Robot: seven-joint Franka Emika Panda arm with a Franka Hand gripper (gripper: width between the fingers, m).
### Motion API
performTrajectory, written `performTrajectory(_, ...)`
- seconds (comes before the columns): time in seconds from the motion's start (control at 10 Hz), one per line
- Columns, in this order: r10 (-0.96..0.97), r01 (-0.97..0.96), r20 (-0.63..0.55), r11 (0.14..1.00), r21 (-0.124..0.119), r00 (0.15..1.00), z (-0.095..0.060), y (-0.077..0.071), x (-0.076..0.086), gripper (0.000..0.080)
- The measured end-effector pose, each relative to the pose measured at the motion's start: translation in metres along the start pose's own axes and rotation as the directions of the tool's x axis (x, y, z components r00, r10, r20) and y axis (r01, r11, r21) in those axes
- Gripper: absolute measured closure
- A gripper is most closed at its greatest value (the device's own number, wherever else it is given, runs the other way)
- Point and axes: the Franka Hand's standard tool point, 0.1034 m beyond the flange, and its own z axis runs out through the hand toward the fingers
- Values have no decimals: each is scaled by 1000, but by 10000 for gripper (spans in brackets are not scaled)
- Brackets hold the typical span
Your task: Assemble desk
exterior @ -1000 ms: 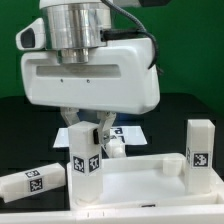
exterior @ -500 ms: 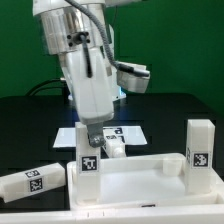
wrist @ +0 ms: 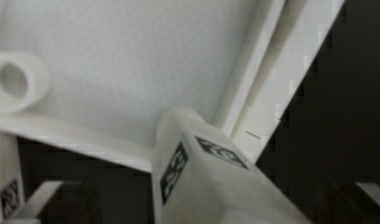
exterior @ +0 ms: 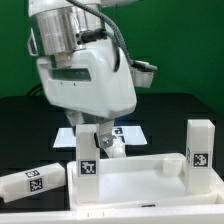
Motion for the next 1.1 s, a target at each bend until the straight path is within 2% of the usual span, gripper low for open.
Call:
performTrajectory(0.1, -103, 103, 0, 995, -2, 995, 1, -1, -1, 163)
performTrajectory(0.4, -273, 273, 0, 962, -3, 962, 0, 1, 0, 153)
performTrajectory(0.5, -387, 386, -3, 922, -15, 922, 0, 1, 1, 151)
performTrajectory(0.6, -641, 639, -8, 766, -73, 768, -1, 0, 6, 151)
performTrajectory(0.7, -745, 742, 4, 664, -90, 667, 1, 0, 7, 151)
performTrajectory(0.9, -715, 712, 1, 696, -89, 699, 2, 1, 7, 181)
performTrajectory(1.0, -715, 712, 1, 696, -89, 699, 2, 1, 7, 360)
performTrajectory(1.1, -679, 676, -4, 732, -88, 734, 2, 1, 7, 360)
